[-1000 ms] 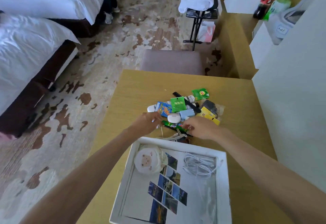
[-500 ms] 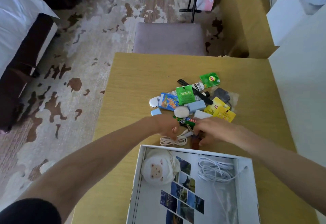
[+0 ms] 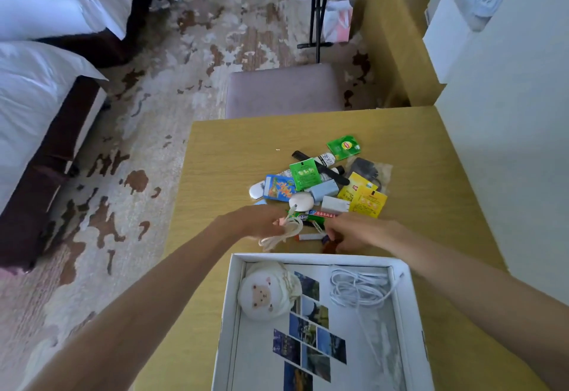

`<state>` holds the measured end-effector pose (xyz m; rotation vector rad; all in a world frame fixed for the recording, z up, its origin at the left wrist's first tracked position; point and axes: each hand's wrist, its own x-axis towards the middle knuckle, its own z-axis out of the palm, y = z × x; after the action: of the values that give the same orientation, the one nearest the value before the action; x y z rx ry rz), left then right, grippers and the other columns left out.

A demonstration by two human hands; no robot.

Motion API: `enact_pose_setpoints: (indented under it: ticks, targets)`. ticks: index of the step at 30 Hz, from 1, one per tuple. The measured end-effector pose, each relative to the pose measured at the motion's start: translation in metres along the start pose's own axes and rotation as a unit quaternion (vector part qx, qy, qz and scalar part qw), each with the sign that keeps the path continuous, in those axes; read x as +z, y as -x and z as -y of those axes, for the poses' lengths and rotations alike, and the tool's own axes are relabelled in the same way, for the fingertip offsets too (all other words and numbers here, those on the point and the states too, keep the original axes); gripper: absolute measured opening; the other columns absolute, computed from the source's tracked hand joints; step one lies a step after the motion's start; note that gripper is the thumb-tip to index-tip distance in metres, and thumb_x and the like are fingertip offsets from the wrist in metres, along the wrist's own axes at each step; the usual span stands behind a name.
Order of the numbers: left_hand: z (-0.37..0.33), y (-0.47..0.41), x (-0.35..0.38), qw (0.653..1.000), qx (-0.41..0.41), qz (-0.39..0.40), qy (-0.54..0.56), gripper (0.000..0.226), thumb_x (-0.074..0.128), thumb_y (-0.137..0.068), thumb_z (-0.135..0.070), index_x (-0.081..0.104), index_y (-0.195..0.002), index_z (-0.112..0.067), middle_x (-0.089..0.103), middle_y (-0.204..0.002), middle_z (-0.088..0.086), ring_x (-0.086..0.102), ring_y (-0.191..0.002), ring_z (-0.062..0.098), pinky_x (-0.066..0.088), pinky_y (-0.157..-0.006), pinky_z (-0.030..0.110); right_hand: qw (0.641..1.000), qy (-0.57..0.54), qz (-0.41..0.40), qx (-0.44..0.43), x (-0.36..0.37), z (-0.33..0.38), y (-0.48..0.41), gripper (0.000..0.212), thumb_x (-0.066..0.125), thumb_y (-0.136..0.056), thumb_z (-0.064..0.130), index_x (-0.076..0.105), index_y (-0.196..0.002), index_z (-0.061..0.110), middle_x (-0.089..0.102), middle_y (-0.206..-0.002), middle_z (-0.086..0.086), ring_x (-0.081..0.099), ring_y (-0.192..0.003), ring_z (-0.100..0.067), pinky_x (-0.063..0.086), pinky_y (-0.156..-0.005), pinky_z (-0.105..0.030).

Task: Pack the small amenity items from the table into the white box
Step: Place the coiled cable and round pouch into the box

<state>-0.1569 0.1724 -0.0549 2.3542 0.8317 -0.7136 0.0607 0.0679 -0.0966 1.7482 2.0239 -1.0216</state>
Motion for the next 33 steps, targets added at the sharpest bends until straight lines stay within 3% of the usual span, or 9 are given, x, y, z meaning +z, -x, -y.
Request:
enact_pose_setpoints:
  ticks: [5,8,12,14,16,22,26,30,33]
  targets:
    - [-0.011,0.055,-0.012,0.965,-0.080,-0.156,0.197,0.036,0.036,-0.101,-0.036,0.053,-0.111,-0.007,0.057,-0.099,0.009,0.055,-0.092,0.024,0.040,-0.076,0.033,0.991,-0.095,-0.089,-0.018,-0.024,0.003,0.028,0.033,0.072,-0.081,0.027,0.044,-0.096,0.037,0.057,-0.093,0.010,0.057,-0.083,-0.014,0.045,-0.065,-0.030]
    - [-0.028,0.087,-0.010,0.854,-0.098,-0.257,0.442,0.031,0.034,-0.102,-0.032,0.054,-0.097,-0.009,0.067,-0.087,0.009,0.056,-0.084,0.026,0.045,-0.077,0.033,0.969,-0.159,-0.183,-0.039,-0.046,0.018,0.056,0.033,0.067,-0.088,0.025,0.049,-0.116,0.028,0.057,-0.089,0.014,0.058,-0.078,-0.009,0.042,-0.062,-0.017]
    - [-0.050,0.133,0.007,0.679,-0.069,-0.310,0.662,0.030,0.029,-0.102,-0.024,0.051,-0.101,-0.005,0.069,-0.077,0.009,0.066,-0.069,0.019,0.053,-0.065,0.028,0.934,-0.219,-0.256,-0.122,-0.066,0.059,0.105,0.012,0.065,-0.090,0.026,0.060,-0.100,0.029,0.063,-0.083,0.014,0.060,-0.074,-0.004,0.042,-0.058,-0.010]
    - [-0.058,0.150,0.021,0.617,-0.045,-0.316,0.720,0.030,0.032,-0.101,-0.023,0.054,-0.100,-0.004,0.066,-0.073,0.009,0.067,-0.066,0.021,0.055,-0.067,0.033,0.913,-0.268,-0.265,-0.159,-0.068,0.080,0.130,0.013,0.065,-0.090,0.026,0.062,-0.102,0.030,0.067,-0.086,0.013,0.062,-0.076,0.002,0.043,-0.063,-0.008]
    - [-0.067,0.164,0.036,0.589,-0.049,-0.305,0.747,0.030,0.036,-0.099,-0.027,0.058,-0.098,-0.007,0.064,-0.072,0.007,0.064,-0.063,0.020,0.057,-0.063,0.034,0.895,-0.315,-0.256,-0.184,-0.066,0.098,0.153,0.015,0.065,-0.090,0.024,0.063,-0.105,0.028,0.070,-0.090,0.008,0.066,-0.082,-0.003,0.047,-0.069,-0.012]
    - [-0.065,0.185,0.078,0.637,-0.037,-0.233,0.734,0.036,0.039,-0.098,-0.036,0.059,-0.108,-0.007,0.064,-0.071,0.007,0.056,-0.057,0.019,0.049,-0.055,0.030,0.919,-0.303,-0.212,-0.137,-0.021,0.127,0.174,0.014,0.070,-0.085,0.025,0.066,-0.097,0.018,0.071,-0.091,-0.004,0.070,-0.083,-0.022,0.051,-0.075,-0.036]
    - [-0.052,0.190,0.093,0.701,-0.032,-0.207,0.682,0.039,0.041,-0.097,-0.045,0.055,-0.108,-0.010,0.069,-0.082,0.005,0.061,-0.062,0.014,0.048,-0.057,0.029,0.943,-0.250,-0.213,-0.058,0.020,0.137,0.159,0.012,0.072,-0.081,0.022,0.065,-0.088,0.016,0.068,-0.086,-0.004,0.067,-0.076,-0.020,0.049,-0.065,-0.028]
    - [-0.049,0.189,0.100,0.728,-0.024,-0.170,0.664,0.042,0.042,-0.096,-0.048,0.052,-0.113,-0.011,0.067,-0.094,0.011,0.059,-0.072,0.017,0.048,-0.066,0.032,0.972,-0.100,-0.211,0.036,0.060,0.140,0.139,0.014,0.070,-0.079,0.042,0.059,-0.079,0.033,0.063,-0.075,0.012,0.059,-0.067,0.000,0.041,-0.053,-0.019]
    - [-0.047,0.187,0.102,0.747,-0.001,-0.146,0.648,0.036,0.038,-0.099,-0.040,0.054,-0.115,-0.012,0.067,-0.099,0.013,0.061,-0.083,0.022,0.048,-0.078,0.038,0.966,-0.109,-0.228,0.063,0.078,0.144,0.128,0.014,0.069,-0.080,0.040,0.060,-0.082,0.030,0.062,-0.079,0.011,0.058,-0.070,-0.002,0.045,-0.057,-0.020]
